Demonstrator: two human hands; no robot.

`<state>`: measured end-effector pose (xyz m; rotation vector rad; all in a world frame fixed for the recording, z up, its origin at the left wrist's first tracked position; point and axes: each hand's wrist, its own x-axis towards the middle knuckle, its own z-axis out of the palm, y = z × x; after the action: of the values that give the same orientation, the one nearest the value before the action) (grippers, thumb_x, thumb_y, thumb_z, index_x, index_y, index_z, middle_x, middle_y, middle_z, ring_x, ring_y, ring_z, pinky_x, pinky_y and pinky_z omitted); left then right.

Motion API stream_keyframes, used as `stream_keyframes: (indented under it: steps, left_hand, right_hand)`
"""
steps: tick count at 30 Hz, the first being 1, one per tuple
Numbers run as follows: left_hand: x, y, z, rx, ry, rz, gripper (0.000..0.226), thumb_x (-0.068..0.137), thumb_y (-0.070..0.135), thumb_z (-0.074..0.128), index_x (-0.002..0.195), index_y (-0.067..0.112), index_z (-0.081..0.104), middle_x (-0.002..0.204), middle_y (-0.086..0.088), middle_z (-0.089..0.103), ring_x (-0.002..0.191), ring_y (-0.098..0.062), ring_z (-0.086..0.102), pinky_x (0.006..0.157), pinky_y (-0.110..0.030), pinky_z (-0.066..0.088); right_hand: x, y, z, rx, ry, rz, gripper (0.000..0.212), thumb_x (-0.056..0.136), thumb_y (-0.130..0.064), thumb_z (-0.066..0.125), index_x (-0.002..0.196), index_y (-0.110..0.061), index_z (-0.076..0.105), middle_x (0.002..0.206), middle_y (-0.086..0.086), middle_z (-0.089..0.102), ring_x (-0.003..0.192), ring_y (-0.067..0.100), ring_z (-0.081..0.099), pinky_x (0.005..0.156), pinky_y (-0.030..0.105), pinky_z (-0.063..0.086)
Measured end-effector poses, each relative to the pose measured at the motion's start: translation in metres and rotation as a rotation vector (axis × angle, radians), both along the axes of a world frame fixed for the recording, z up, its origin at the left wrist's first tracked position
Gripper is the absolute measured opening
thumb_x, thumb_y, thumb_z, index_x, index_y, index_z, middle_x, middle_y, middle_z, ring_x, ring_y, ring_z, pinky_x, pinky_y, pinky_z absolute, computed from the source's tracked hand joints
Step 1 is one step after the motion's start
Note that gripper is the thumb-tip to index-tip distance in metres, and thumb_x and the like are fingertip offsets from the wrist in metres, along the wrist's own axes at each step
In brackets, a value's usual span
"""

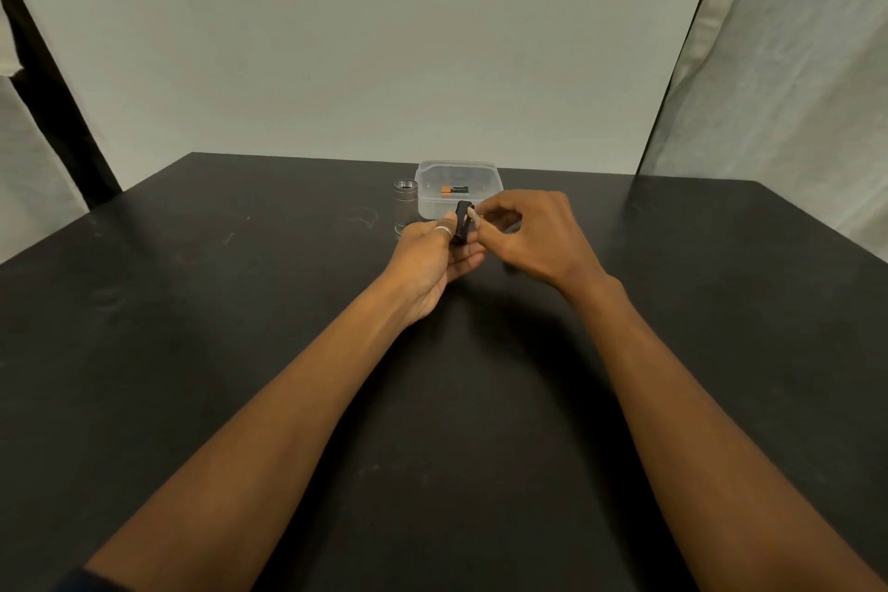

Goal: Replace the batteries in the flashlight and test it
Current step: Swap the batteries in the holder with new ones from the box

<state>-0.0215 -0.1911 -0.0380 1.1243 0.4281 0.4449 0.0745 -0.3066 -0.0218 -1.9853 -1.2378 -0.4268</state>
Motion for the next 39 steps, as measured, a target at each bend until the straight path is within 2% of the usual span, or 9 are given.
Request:
stream_keyframes:
  steps: [4,10,17,20,23,26,32,36,39]
  left_hand:
    - [0.001,-0.001,0.0,0.023,-0.006,-0.008,0.03,0.11,0.018,0.04,0.106,0.004,0.066,0.08,-0.006,0.07,0.066,-0.01,0.072,0.065,-0.023,0.06]
    - [0.002,0.0,-0.003,0.064,-0.018,-0.029,0.03,0.109,0.018,0.041,0.104,0.003,0.066,0.084,-0.006,0.07,0.07,-0.01,0.072,0.071,-0.025,0.06]
    - [0.002,0.002,-0.005,0.104,-0.045,-0.086,0.024,0.105,0.022,0.054,0.111,0.003,0.067,0.104,-0.013,0.075,0.085,-0.013,0.07,0.076,-0.024,0.06]
    - [0.004,0.002,-0.006,0.12,-0.045,-0.067,0.016,0.104,0.016,0.054,0.105,0.007,0.067,0.104,-0.012,0.072,0.091,-0.014,0.068,0.074,-0.023,0.059]
    - [0.006,0.003,-0.008,0.117,-0.027,-0.032,0.016,0.105,0.012,0.052,0.108,0.005,0.065,0.108,-0.014,0.066,0.095,-0.017,0.066,0.071,-0.023,0.059]
    - [0.007,0.003,-0.007,0.118,-0.02,-0.025,0.015,0.105,0.012,0.052,0.109,0.007,0.065,0.105,-0.008,0.065,0.098,-0.018,0.066,0.073,-0.025,0.06]
    - [0.006,0.001,-0.007,0.155,-0.015,-0.028,0.014,0.104,0.013,0.054,0.114,0.008,0.062,0.1,-0.003,0.061,0.092,-0.015,0.068,0.078,-0.027,0.062]
    - [0.006,0.001,-0.007,0.171,-0.003,-0.041,0.011,0.104,0.014,0.055,0.108,0.011,0.064,0.104,-0.005,0.063,0.094,-0.015,0.068,0.079,-0.027,0.061]
    - [0.005,0.0,-0.006,0.177,0.006,-0.039,0.011,0.103,0.015,0.056,0.097,0.015,0.065,0.105,-0.007,0.064,0.101,-0.017,0.067,0.086,-0.03,0.06]
  right_hand:
    - [0.004,0.004,-0.005,0.002,0.007,-0.055,0.024,0.088,-0.018,0.069,0.109,-0.011,0.077,0.092,0.002,0.078,0.078,0.009,0.07,0.079,0.028,0.062]
    - [0.004,0.009,-0.008,-0.04,-0.008,-0.118,0.026,0.092,-0.026,0.068,0.114,-0.014,0.076,0.094,0.001,0.079,0.083,0.011,0.071,0.082,0.035,0.061]
    - [0.002,0.01,-0.008,-0.04,0.021,-0.124,0.025,0.093,-0.032,0.065,0.11,-0.017,0.077,0.088,-0.001,0.078,0.079,0.014,0.072,0.075,0.041,0.062]
    - [0.002,0.009,-0.007,-0.048,0.023,-0.14,0.025,0.092,-0.032,0.065,0.11,-0.019,0.077,0.089,-0.002,0.078,0.08,0.014,0.071,0.076,0.041,0.062]
    - [0.004,0.008,-0.007,-0.05,0.022,-0.172,0.022,0.092,-0.032,0.064,0.104,-0.021,0.076,0.087,-0.004,0.076,0.077,0.014,0.07,0.074,0.041,0.062]
    - [0.007,0.004,-0.005,-0.052,0.04,-0.216,0.02,0.092,-0.032,0.063,0.102,-0.021,0.075,0.088,-0.006,0.075,0.081,0.014,0.07,0.075,0.042,0.061]
    - [0.027,-0.016,0.005,-0.083,0.166,-0.391,0.011,0.09,-0.03,0.066,0.086,-0.023,0.074,0.08,-0.01,0.067,0.084,0.017,0.068,0.074,0.034,0.056]
    - [0.047,-0.031,0.005,-0.165,0.325,-0.499,0.018,0.086,-0.022,0.068,0.078,-0.007,0.074,0.083,0.002,0.074,0.077,0.025,0.068,0.072,0.04,0.06]
    - [0.054,-0.034,0.002,-0.213,0.428,-0.545,0.025,0.081,-0.022,0.07,0.068,-0.002,0.065,0.079,0.009,0.074,0.063,0.022,0.059,0.063,0.034,0.055]
